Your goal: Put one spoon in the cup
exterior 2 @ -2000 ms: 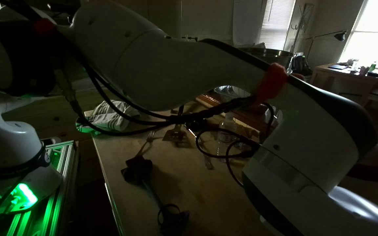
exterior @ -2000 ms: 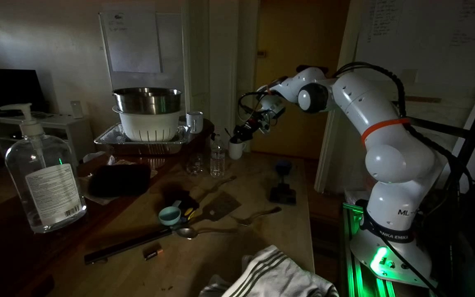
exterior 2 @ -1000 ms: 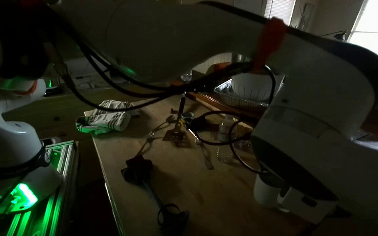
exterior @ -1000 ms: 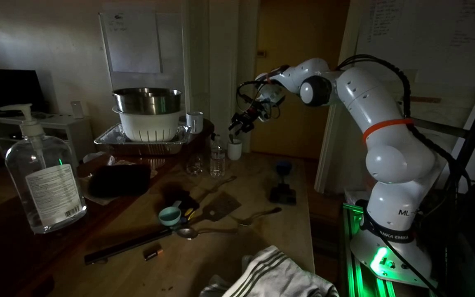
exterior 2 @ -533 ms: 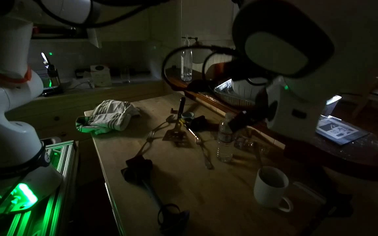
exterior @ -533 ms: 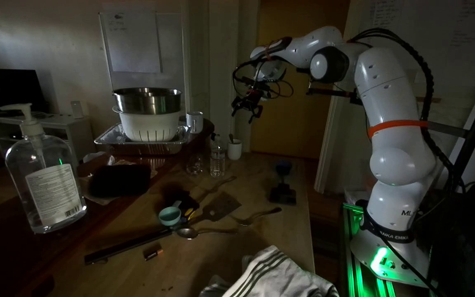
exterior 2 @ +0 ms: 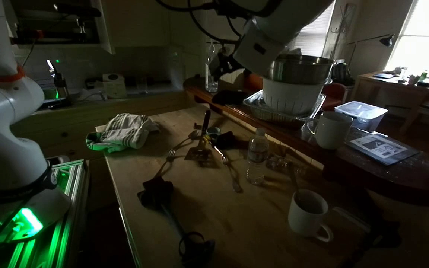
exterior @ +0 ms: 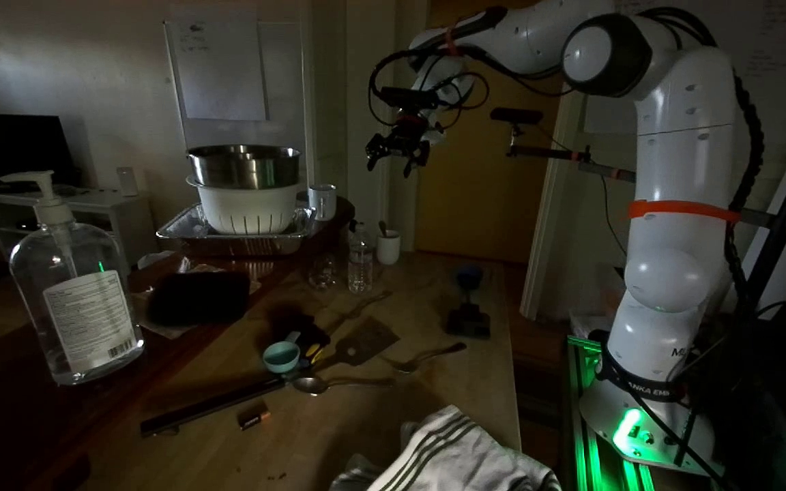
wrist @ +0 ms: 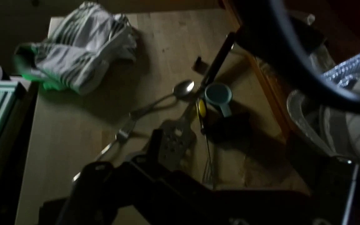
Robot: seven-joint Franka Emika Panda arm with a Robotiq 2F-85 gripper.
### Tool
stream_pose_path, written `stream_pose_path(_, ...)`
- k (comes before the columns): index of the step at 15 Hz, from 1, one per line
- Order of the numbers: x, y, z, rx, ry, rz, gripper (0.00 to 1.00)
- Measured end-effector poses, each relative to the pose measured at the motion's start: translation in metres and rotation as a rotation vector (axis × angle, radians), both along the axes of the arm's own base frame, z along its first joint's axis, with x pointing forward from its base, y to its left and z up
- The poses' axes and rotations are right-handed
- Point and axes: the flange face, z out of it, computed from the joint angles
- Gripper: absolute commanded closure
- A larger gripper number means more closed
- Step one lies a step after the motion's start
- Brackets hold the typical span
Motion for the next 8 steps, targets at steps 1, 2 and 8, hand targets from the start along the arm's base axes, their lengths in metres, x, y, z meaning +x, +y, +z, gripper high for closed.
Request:
stream_pose_path(1, -0.004, 0.016, 0.004, 0.028, 0.012, -0.003, 0.00)
stream_pose_path(2, -0.009, 0.025, 0.006, 0.042, 0.020, -0.002, 0.00)
stream_pose_path(8, -0.020, 0.027, 0.002, 0.063, 0.034, -0.016, 0.00)
